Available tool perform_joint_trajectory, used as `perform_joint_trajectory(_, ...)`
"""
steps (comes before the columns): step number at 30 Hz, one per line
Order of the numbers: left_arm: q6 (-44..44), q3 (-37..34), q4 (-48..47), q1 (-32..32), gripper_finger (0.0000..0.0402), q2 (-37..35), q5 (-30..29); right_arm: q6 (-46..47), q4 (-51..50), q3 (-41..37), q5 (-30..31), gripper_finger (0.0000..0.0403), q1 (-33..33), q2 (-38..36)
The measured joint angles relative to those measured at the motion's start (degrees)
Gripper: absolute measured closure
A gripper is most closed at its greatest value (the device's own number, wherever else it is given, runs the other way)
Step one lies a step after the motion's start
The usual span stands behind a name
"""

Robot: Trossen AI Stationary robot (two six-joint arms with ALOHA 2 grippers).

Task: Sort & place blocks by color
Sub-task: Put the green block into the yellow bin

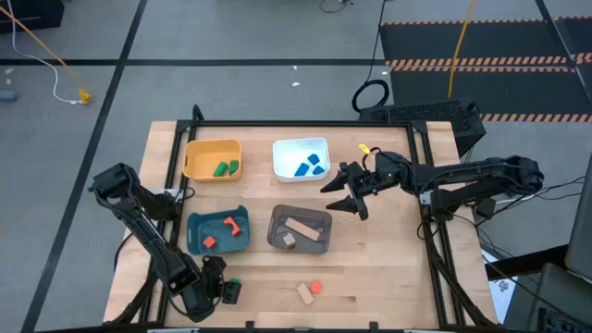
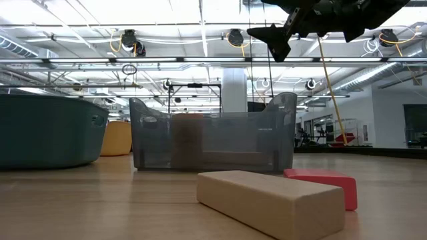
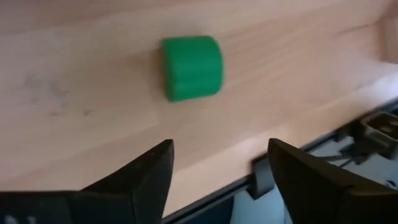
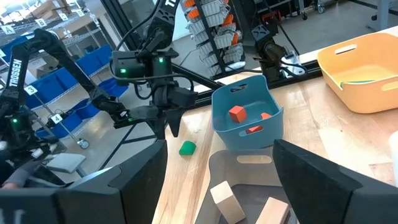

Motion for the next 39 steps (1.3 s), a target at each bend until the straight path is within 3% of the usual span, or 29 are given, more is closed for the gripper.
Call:
perform_joint_trajectory(6,1.48,0.00,-2.74,2.99,0.0120,0.00,1.80,0.00,0.00,0.00,0.00,0.0122,0.00,0.00)
perform_joint_trajectory(14,2.39,0.00,-4.59,5.68,0.0132,0.00,1.90,-0.02,0.00,0.00,0.00,0.0122,0.00,0.00)
perform_joint_trajectory(39,-0.82,0.07,-2.78,6.10,0.0133,3.76,6.65,-0.02,0.00,0.02,0.00,0.0122,0.00,-0.02)
